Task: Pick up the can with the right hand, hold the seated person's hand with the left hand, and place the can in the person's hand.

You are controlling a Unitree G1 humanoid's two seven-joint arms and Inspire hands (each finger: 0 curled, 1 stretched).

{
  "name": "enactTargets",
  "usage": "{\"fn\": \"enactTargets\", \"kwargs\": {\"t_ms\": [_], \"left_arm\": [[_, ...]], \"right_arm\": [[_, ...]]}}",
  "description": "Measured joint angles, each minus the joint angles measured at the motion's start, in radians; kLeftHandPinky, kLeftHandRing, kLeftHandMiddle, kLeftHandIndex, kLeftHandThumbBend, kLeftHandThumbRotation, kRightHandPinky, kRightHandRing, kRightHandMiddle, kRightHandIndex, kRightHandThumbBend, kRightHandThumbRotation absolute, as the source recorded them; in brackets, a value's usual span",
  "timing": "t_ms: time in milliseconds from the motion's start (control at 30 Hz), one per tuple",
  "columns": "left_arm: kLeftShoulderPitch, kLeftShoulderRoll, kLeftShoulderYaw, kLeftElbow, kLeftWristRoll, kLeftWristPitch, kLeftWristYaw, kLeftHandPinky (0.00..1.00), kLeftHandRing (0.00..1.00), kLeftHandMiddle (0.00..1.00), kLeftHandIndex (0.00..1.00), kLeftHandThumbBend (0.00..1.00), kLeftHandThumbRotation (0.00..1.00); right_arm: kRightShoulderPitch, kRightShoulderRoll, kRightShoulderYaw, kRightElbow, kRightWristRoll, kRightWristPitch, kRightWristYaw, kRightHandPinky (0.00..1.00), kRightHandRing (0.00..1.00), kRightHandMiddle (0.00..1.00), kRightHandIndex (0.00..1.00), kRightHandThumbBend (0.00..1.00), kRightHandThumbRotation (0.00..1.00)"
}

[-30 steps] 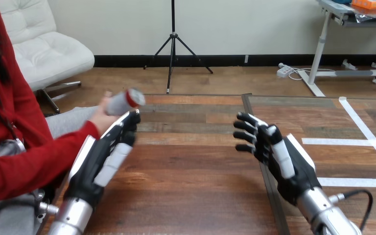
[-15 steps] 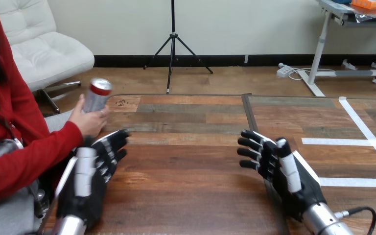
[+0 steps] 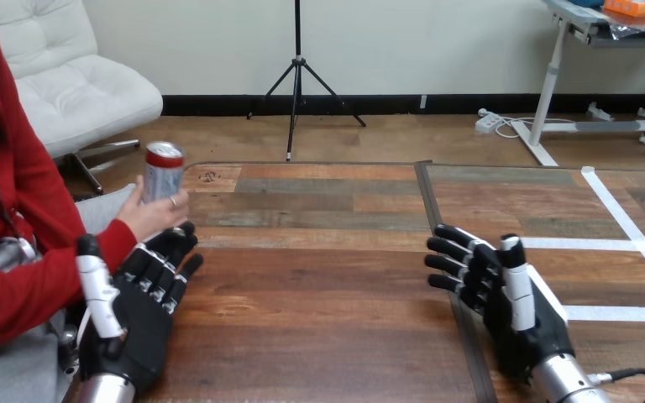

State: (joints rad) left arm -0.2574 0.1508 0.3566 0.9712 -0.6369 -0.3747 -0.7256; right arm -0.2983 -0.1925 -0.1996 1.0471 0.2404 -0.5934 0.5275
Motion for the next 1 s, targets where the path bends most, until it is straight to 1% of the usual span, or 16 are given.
{"fn": "enactTargets", "kwargs": {"t_ms": [167,300,433,600,667,800,1000], "left_arm": [[-0.016,0.002,0.033,0.0,-0.022,0.067,-0.032,0.87,0.84,0.76,0.61,0.8,1.0],[-0.027,0.005,0.055,0.0,-0.026,0.103,-0.055,0.86,0.83,0.76,0.63,0.8,1.0],[-0.034,0.008,0.069,0.0,-0.026,0.13,-0.072,0.84,0.81,0.75,0.65,0.79,1.0],[-0.037,0.007,0.087,0.0,-0.025,0.141,-0.092,0.82,0.8,0.75,0.68,0.78,1.0],[-0.037,0.007,0.091,0.0,-0.024,0.143,-0.1,0.81,0.8,0.75,0.7,0.78,1.0],[-0.037,0.007,0.095,0.001,-0.023,0.148,-0.109,0.81,0.81,0.76,0.71,0.77,1.0],[-0.037,0.006,0.096,0.001,-0.016,0.147,-0.114,0.8,0.8,0.75,0.73,0.77,0.99]], "right_arm": [[0.0,0.002,-0.009,0.01,-0.001,0.0,-0.018,0.72,0.79,0.81,0.81,1.0,1.0],[0.0,0.006,-0.014,0.013,-0.001,0.0,-0.029,0.69,0.77,0.8,0.8,1.0,1.0],[0.0,0.012,-0.019,0.016,0.0,-0.001,-0.037,0.67,0.76,0.79,0.79,1.0,1.0],[0.0,0.024,-0.023,0.018,-0.002,-0.009,-0.059,0.68,0.76,0.78,0.79,1.0,1.0],[0.0,0.03,-0.028,0.019,-0.001,-0.016,-0.067,0.7,0.76,0.78,0.79,1.0,1.0],[0.0,0.038,-0.036,0.02,-0.001,-0.022,-0.07,0.72,0.76,0.78,0.78,0.99,1.0],[0.0,0.041,-0.047,0.02,0.0,-0.028,-0.074,0.74,0.76,0.77,0.77,0.98,1.0]]}}
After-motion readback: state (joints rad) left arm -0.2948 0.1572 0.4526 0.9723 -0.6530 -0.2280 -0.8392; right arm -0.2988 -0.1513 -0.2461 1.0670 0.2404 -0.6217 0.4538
